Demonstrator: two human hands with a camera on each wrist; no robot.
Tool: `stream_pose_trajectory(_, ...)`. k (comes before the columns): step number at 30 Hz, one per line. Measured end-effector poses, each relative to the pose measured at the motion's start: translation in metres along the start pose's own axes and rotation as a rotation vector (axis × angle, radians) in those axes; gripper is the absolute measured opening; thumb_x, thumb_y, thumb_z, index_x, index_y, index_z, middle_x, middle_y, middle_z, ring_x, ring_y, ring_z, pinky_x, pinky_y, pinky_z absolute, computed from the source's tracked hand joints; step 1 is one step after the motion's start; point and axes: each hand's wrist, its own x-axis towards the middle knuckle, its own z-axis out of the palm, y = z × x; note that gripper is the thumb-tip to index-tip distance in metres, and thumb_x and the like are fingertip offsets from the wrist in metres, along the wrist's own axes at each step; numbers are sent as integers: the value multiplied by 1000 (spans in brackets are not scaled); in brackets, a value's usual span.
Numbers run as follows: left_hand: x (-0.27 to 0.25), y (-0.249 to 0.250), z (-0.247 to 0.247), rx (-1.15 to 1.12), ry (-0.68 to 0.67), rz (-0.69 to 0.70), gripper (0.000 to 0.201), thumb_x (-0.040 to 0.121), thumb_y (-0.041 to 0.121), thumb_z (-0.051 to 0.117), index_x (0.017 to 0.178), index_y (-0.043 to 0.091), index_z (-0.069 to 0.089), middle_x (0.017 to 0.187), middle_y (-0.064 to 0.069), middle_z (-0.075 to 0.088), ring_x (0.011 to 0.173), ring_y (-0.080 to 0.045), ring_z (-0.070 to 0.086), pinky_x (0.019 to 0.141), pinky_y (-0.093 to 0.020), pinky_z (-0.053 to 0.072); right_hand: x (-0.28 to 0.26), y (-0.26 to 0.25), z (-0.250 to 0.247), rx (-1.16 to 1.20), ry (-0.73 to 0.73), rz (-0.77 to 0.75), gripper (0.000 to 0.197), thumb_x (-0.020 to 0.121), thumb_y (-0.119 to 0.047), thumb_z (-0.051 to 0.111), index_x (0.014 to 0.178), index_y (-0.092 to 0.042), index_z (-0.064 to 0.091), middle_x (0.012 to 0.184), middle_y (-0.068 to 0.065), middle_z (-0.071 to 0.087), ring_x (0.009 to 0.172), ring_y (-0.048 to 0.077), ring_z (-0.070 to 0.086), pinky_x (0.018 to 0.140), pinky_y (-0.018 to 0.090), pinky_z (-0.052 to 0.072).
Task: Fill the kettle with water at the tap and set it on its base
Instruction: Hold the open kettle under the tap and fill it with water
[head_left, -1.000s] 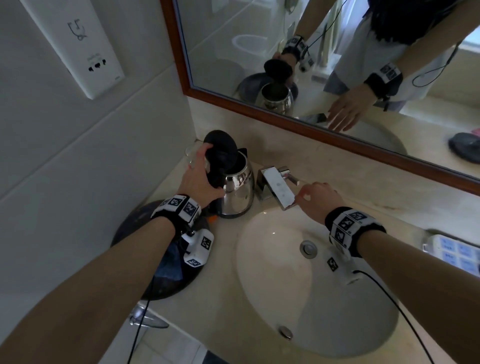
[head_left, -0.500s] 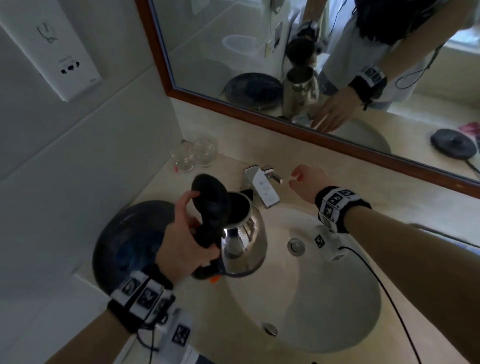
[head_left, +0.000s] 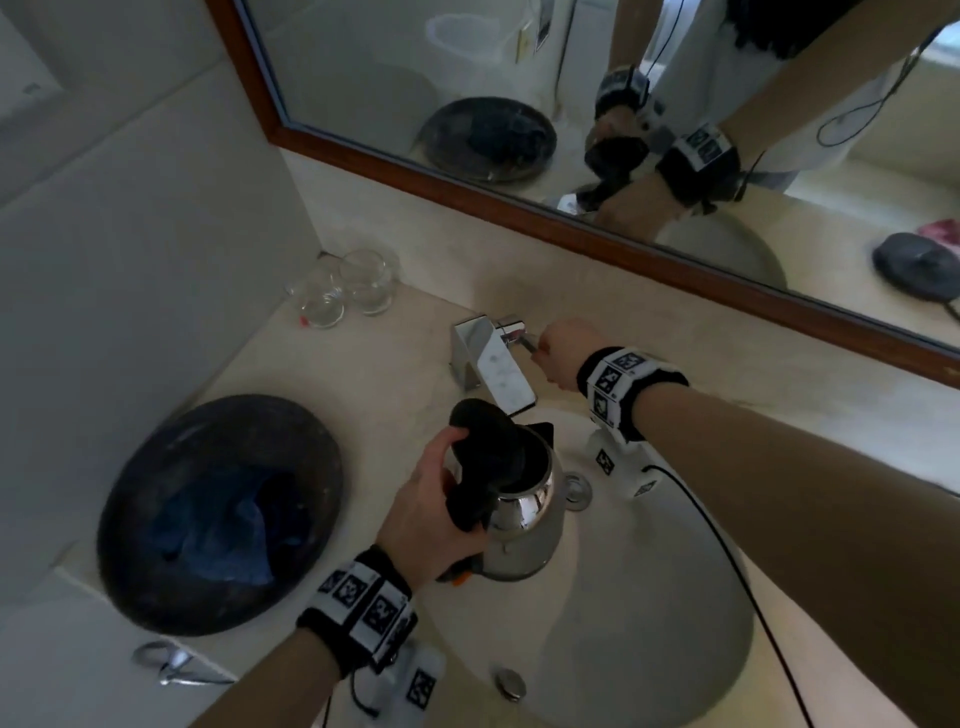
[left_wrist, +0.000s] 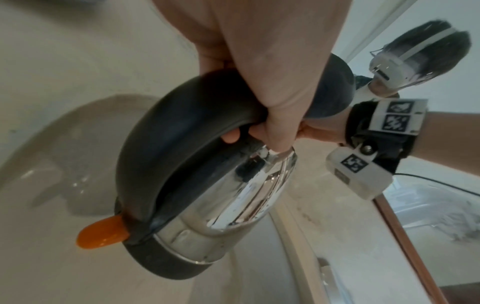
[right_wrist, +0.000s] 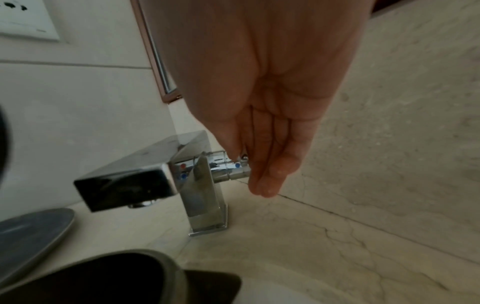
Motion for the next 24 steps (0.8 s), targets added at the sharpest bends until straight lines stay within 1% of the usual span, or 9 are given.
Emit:
stream_pose_trajectory(2, 12, -2, 5, 12, 11, -27, 104, 60, 15, 82, 117, 69, 16, 71, -1, 65, 63, -13, 65, 60, -31, 56, 2, 0, 0, -35, 20, -6, 33, 99, -26, 48, 109, 0, 65, 84, 13, 63, 79, 28, 55, 69, 31, 41)
stream_pose_trajectory(4, 20, -2, 6, 13, 39, -47, 101, 60, 13, 83, 127, 55, 20, 69, -1, 65, 63, -14, 66, 60, -31, 57, 4, 0, 1, -91, 32, -20, 32, 100, -25, 47, 111, -1, 65, 89, 14, 59, 79, 24, 48, 70, 29, 37)
stream_pose_trajectory(5, 24, -3, 7, 10, 54, -52, 101, 60, 12, 83, 130, 50, 20, 68, -1, 66, 63, -15, 66, 61, -32, 57, 5, 1, 1, -115, 35, -29, 30, 100, -22, 47, 112, -1, 64, 92, 15, 59, 80, 23, 47, 70, 29, 37)
stream_pose_trajectory(7, 29, -6, 5, 0, 89, -56, 100, 60, 11, 82, 132, 46, 22, 67, 0, 66, 61, -16, 66, 61, -34, 57, 9, 3, 2, -123, 35, -37, 27, 99, -18, 48, 112, -1, 63, 89, 13, 54, 80, 23, 47, 70, 29, 37)
stream_pose_trajectory(10, 34, -7, 1, -35, 103, -59, 100, 59, 12, 83, 132, 46, 23, 66, 0, 65, 61, -14, 65, 63, -33, 57, 17, 7, 2, -108, 7, -9, 24, 98, -16, 50, 110, -2, 65, 77, 8, 52, 78, 24, 50, 69, 28, 38)
stream_pose_trajectory(15, 40, -1, 1, -64, 55, -23, 100, 61, 10, 84, 133, 45, 23, 69, -5, 67, 63, -17, 66, 65, -39, 58, 25, 14, 1, -49, 9, 14, 27, 99, -19, 50, 109, -1, 67, 85, 10, 56, 79, 26, 54, 69, 30, 42)
stream_pose_trajectory(17, 42, -1, 2, -79, 61, -22, 100, 61, 10, 83, 131, 49, 23, 71, -6, 68, 66, -19, 67, 66, -41, 59, 27, 15, 2, -21, 8, 25, 29, 99, -21, 49, 109, -1, 68, 85, 11, 56, 79, 26, 54, 69, 31, 42)
stream_pose_trajectory(20, 43, -1, 4, -97, 76, -1, 103, 60, 13, 84, 125, 60, 21, 73, -6, 69, 67, -21, 68, 66, -45, 59, 29, 16, 3, 0, 11, 32, 28, 99, -21, 49, 108, -2, 68, 84, 10, 56, 78, 25, 53, 69, 29, 41)
stream_pose_trajectory(24, 41, 0, 3, -114, 94, -2, 103, 59, 13, 83, 121, 66, 20, 73, -8, 69, 65, -23, 68, 65, -48, 58, 29, 16, 4, 1, 22, 25, 27, 99, -20, 49, 106, -1, 68, 83, 10, 55, 77, 25, 52, 68, 29, 39)
